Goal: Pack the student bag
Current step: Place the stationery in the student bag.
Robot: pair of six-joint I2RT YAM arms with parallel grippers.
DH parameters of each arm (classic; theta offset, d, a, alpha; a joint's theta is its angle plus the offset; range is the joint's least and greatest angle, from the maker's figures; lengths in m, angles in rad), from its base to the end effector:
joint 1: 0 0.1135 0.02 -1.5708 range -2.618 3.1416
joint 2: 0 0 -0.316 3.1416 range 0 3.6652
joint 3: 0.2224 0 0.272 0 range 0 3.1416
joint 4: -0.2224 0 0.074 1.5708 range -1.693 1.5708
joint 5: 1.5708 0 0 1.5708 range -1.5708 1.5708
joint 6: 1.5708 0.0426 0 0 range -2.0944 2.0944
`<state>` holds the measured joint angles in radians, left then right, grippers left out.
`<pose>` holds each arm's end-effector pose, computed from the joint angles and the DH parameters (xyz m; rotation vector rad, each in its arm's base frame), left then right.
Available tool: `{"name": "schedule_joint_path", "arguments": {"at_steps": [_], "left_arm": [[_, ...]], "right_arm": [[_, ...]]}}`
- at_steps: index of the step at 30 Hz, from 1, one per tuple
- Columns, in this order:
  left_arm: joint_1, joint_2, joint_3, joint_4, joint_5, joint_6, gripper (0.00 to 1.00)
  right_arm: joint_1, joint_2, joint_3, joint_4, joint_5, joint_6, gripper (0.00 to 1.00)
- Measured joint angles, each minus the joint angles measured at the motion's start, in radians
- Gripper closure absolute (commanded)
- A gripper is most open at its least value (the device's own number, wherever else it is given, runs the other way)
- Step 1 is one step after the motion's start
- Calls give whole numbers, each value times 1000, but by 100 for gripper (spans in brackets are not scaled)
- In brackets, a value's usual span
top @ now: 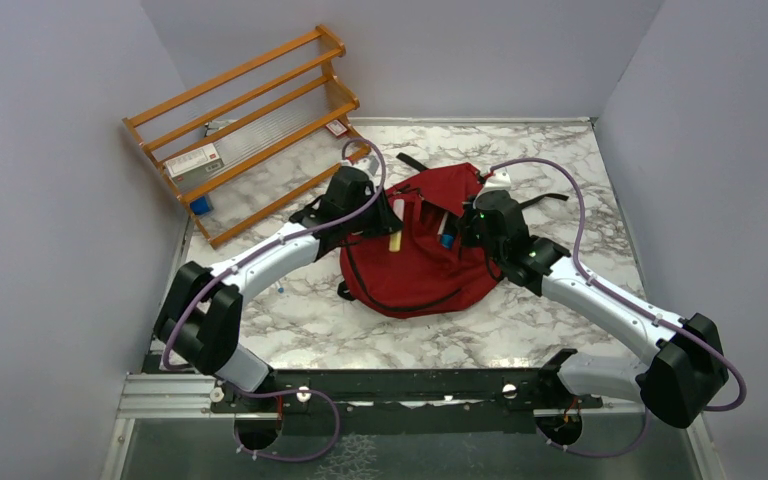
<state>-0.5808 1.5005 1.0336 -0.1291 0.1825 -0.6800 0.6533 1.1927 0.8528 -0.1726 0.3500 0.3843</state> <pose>0.2947 -0.2027 0.2978 -0.0026 2.3048 -0.8895 0.2255 0.1542 0.3194 -0.0648 2.0601 0.2797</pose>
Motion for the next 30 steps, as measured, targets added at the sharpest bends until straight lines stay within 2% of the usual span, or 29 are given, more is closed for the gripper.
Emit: {"name": "schedule_joint_path", "arguments": {"at_steps": [17,30], "left_arm": [[-145,138,80,61,39,-98,100],[-161,285,229,89,54,-115,100]], "right_arm": [[0,-11,-5,0,0,8,99],[0,-23,-14,0,-2,16,99]]}}
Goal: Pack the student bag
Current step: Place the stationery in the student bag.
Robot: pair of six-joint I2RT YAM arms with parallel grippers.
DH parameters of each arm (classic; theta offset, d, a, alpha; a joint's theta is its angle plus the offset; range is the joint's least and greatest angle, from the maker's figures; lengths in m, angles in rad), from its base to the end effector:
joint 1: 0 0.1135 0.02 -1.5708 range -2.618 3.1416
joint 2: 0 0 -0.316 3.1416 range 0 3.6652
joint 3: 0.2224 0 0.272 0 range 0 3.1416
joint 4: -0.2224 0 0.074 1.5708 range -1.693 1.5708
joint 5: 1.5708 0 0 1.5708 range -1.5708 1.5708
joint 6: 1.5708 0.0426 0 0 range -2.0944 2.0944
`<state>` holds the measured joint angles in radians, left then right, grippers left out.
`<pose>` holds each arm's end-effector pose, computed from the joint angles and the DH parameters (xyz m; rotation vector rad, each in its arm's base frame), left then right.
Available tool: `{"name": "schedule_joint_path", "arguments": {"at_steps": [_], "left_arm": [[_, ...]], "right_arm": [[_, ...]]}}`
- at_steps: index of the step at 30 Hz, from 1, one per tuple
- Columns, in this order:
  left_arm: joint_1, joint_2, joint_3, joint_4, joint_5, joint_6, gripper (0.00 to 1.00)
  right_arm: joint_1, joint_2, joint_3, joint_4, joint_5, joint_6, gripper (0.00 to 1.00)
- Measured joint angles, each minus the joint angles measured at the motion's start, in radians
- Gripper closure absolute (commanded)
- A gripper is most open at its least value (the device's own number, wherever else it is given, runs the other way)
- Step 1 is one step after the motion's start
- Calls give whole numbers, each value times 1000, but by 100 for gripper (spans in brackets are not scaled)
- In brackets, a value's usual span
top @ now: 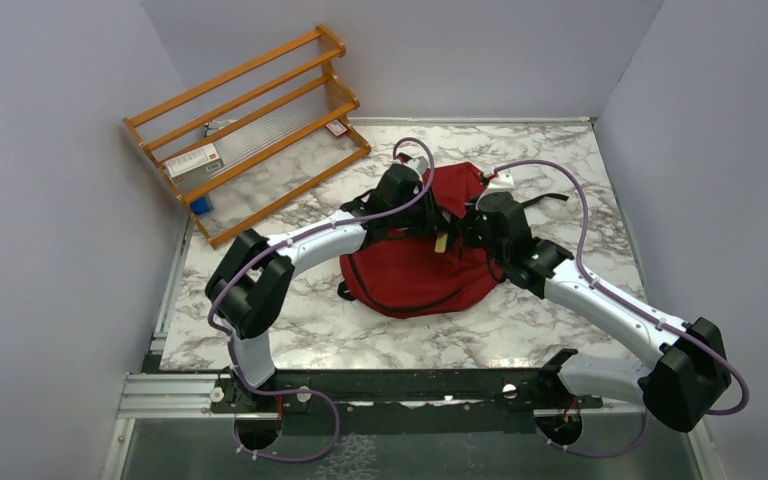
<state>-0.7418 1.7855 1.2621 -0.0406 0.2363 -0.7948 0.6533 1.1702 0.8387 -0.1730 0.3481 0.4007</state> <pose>0.3211 -0.3078 0.2799 0.0910 2.3441 -1.0957 0.2208 0.1507 0.3197 -0.0471 2.0549 0.2961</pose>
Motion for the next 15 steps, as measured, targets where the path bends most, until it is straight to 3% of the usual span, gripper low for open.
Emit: {"name": "schedule_joint_path", "arguments": {"at_steps": [5,15], "left_arm": [[0,55,21,43,8,-34,100],[0,149,113,80,34,-73,68]], "right_arm": [[0,0,-2,0,-6,8,99],[0,0,-14,0,-23,21,99]]}}
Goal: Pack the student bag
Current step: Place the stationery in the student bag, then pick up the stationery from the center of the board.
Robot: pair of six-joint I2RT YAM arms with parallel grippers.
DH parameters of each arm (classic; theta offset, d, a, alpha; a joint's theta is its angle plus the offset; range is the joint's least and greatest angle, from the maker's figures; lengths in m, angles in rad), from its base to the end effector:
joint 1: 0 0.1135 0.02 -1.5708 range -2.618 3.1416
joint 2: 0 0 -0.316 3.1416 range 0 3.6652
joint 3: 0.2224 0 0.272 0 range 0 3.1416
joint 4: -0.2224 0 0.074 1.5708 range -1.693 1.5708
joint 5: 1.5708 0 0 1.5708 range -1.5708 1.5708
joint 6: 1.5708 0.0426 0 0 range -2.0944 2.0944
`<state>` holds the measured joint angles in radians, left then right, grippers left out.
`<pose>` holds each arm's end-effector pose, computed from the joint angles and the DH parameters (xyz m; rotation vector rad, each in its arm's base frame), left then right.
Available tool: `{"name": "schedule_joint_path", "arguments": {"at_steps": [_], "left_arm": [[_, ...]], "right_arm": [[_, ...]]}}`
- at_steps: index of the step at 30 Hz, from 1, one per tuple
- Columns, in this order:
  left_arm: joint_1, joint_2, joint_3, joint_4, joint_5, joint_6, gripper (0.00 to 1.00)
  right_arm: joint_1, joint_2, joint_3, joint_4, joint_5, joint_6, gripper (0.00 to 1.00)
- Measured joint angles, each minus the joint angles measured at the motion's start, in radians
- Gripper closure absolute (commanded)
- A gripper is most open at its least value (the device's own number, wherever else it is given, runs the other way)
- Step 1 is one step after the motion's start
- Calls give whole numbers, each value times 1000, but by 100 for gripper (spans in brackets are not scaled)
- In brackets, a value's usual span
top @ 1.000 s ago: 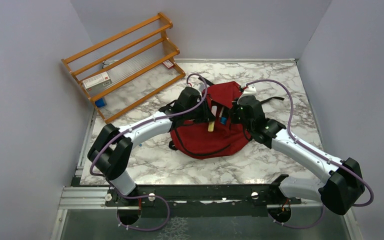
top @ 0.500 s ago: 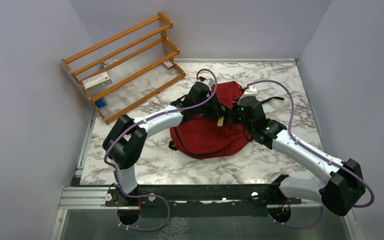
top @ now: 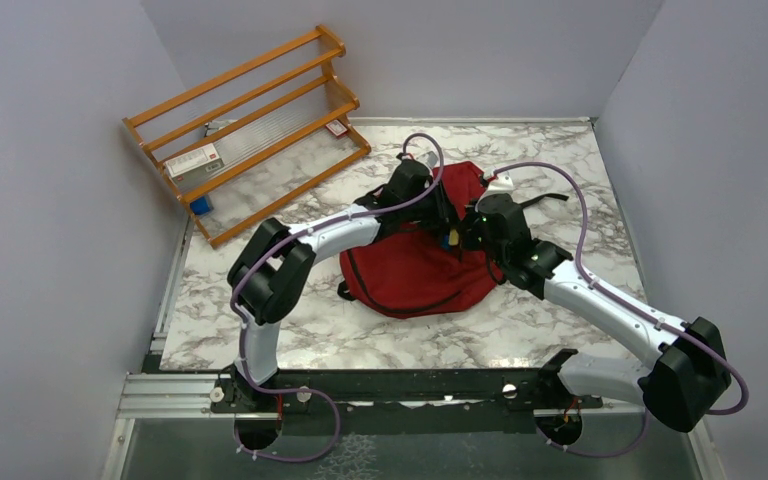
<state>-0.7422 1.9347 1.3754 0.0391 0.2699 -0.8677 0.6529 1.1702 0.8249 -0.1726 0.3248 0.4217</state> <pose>0.3527 -0.3389 0.2617 0.0368 2.3284 -1.1884 0.2196 0.1508 0.3145 -0.0429 2.0745 0.3237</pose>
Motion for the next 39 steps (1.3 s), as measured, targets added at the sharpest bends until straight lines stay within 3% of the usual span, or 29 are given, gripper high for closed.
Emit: {"name": "schedule_joint_path", "arguments": {"at_steps": [7,22,33,39], "left_arm": [[0,16,21,-4,8,-2,59],[1,-1,-12,2,7,23,57],[0,-254,-212,-41,-19,119,54],[6,-393,-273,-123,-146,176,51]], "right_arm": [[0,0,0,0,0,0,99],[0,-4,0,-2,0,0,99],[0,-29,0,-2,15,-5,99],[0,-29,0,-1,15,-5,99]]}}
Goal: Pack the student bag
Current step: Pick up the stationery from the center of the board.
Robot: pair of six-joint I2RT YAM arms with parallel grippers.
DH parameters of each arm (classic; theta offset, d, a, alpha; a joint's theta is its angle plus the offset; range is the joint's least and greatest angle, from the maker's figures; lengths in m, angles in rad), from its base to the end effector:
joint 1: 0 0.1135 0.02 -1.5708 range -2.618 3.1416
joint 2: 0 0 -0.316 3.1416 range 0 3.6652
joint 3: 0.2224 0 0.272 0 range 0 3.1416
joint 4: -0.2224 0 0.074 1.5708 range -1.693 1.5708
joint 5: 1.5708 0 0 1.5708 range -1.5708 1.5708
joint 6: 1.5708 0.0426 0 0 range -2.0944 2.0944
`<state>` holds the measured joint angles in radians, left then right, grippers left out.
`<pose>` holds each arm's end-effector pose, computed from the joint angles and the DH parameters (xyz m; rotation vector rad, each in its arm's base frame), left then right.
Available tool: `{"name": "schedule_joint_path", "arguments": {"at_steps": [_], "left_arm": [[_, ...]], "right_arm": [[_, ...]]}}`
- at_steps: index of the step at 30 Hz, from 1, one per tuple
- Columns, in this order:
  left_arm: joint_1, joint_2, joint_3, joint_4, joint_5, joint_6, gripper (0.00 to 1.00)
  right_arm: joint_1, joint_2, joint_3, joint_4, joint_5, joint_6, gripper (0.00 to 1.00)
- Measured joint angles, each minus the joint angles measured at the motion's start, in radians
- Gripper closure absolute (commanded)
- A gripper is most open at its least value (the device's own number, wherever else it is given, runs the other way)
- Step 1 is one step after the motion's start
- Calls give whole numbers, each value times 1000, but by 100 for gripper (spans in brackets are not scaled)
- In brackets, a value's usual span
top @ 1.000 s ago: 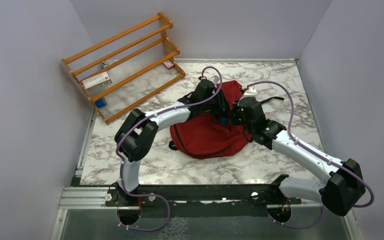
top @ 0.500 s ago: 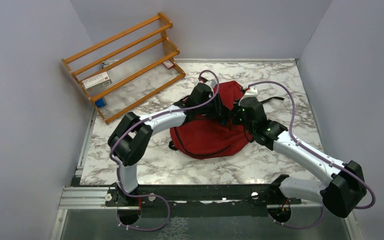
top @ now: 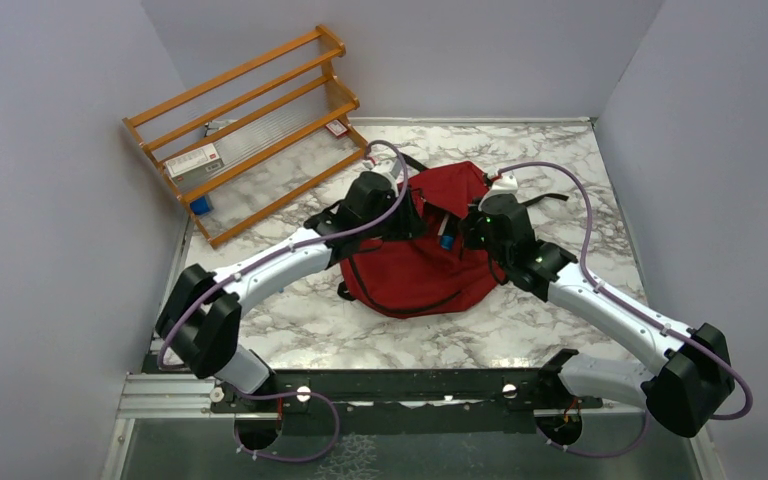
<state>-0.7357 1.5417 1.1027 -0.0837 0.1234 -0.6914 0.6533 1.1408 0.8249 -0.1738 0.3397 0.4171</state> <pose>0.2761 -0.2570 0.3129 0.1300 2.2440 -0.9547 0.2150 0.1467 0.3216 -0.0317 2.0452 0.3227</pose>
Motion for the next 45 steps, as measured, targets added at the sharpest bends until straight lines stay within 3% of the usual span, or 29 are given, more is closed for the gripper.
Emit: {"name": "schedule_joint_path", "arguments": {"at_steps": [5,10,23,26,34,45], "left_arm": [[87,-101,-64,-39,-78,34,49],[284,-179,-111,-101,-107,74,47],[672,-217,-95,-299,-187,134,45],[700,-237,-122,-349,-245,128,38],[771,-242,-174,-386,-294,122,38],[786,-108,-244,-391,-281,101,54]], "right_arm": [[0,0,0,0,0,0,99],[0,-2,-3,0,0,0,99],[0,-8,-16,0,0,0,99],[0,-8,-18,0,0,0,99],[0,-8,-21,1,-4,0,99],[0,-8,-21,1,-5,1,99]]}}
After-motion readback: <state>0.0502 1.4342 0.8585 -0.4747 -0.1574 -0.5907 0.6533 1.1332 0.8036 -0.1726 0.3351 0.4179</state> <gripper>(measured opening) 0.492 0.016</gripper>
